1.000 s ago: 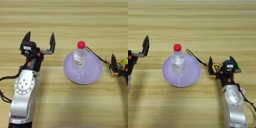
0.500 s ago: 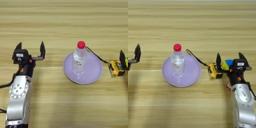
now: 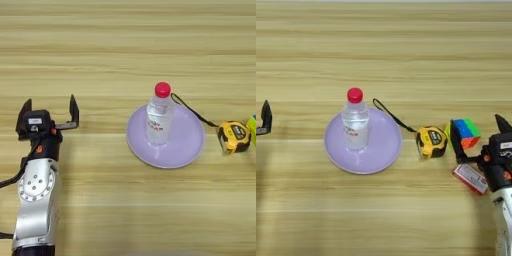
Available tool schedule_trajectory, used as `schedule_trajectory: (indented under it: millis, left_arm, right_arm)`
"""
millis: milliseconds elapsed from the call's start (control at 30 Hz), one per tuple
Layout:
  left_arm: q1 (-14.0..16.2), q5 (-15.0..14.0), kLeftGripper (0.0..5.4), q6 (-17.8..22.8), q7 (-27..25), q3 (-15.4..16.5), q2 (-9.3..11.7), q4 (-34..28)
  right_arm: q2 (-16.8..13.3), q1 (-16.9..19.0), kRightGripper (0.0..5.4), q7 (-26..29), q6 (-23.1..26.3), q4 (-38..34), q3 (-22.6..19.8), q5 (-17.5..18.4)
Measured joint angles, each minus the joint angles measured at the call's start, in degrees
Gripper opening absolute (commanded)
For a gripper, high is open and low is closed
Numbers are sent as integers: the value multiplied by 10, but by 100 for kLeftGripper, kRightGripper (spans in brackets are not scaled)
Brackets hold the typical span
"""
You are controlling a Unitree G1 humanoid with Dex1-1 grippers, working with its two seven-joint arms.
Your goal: Move the objects on the table
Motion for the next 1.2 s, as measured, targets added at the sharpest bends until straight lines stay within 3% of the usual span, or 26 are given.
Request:
schedule_trajectory:
  millis: [133,267,333,633,967,1200]
  left_arm:
    - [-2,0,538,0,0,0,0,1]
    - [-6,0,538,0,0,3,0,6]
    - [-8,-1,538,0,0,3,0,7]
    - [-12,-1,538,0,-2,3,-1,9]
    - [-12,-1,538,0,-2,1,-2,9]
    - [-12,-1,538,0,-2,-4,-4,9]
  right_arm:
    - [-18,41,540,38,-17,9,-11,7]
    - [-47,72,540,98,-21,3,-25,48]
    - [-59,80,540,123,-22,7,-26,52]
    - [-65,109,540,183,-74,98,0,24]
    - [-76,103,540,180,-101,168,6,-13]
    - [-78,87,540,177,-110,198,8,-17]
